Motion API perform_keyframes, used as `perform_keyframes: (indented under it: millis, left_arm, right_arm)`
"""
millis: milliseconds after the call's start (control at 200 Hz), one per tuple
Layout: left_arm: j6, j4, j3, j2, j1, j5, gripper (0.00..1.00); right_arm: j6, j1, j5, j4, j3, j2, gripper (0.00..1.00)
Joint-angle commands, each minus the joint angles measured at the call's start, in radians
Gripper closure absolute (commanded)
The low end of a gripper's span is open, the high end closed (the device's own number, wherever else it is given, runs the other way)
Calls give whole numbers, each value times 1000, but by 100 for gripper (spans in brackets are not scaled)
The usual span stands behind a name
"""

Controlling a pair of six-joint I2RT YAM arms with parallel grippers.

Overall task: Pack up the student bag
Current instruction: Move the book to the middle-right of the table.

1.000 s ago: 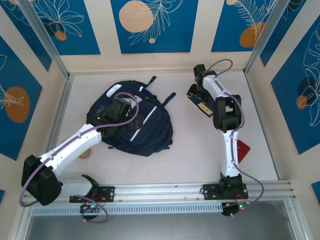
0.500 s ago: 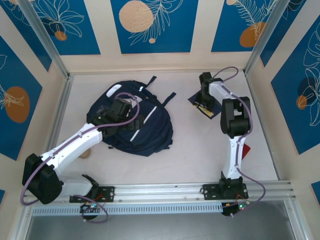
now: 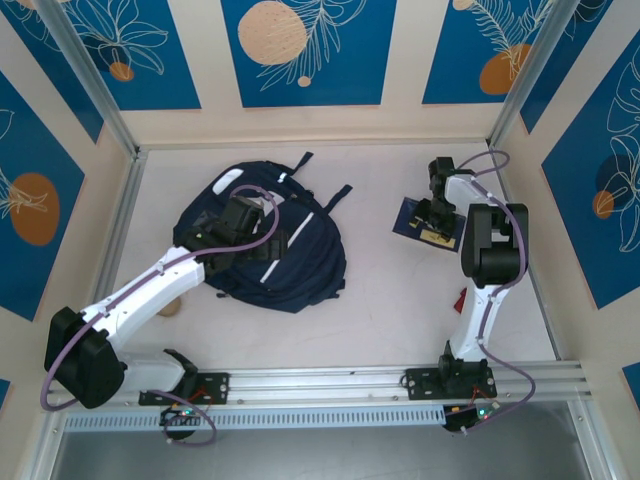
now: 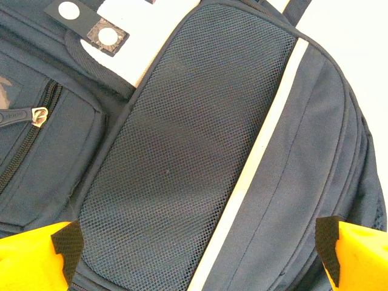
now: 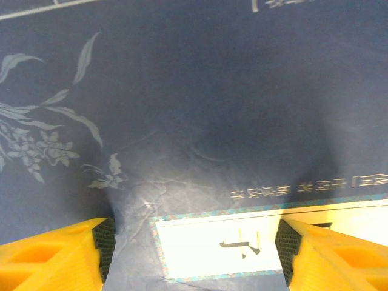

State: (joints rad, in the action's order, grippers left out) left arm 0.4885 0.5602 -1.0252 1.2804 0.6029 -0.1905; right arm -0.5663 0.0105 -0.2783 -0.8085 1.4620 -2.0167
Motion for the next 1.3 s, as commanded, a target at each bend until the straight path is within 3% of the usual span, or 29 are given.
perform_keyframes:
  millis: [0,125,420,655,860,1145,1295]
  left_arm:
    - [-10,-2,-22,3,-11,18,0]
    - [-7,-4,-24,3,-11,18,0]
    - [-8,11,-34,5,-11,20,0]
    - [-12,14,-36,9,-11,17,0]
    - [-11,9,-36,15,-11,23,0]
    - [-13,14,-32,16,-11,25,0]
    - [-11,9,-29,14,-11,29,0]
  right_arm:
    - [0,-24,-9,-33,31,51,23]
    - [-33,-45,13,-24,117,4,20]
    - [-114,-65,-117,-122,427,-234,20]
    - [-78,-67,-34,-168,562,-350,21]
    - [-15,-100,30,-178,504,-342,21]
    - [-5,-125,-73,-182,287,-236,26]
    - [42,-124,-31,-168,169,-181,32]
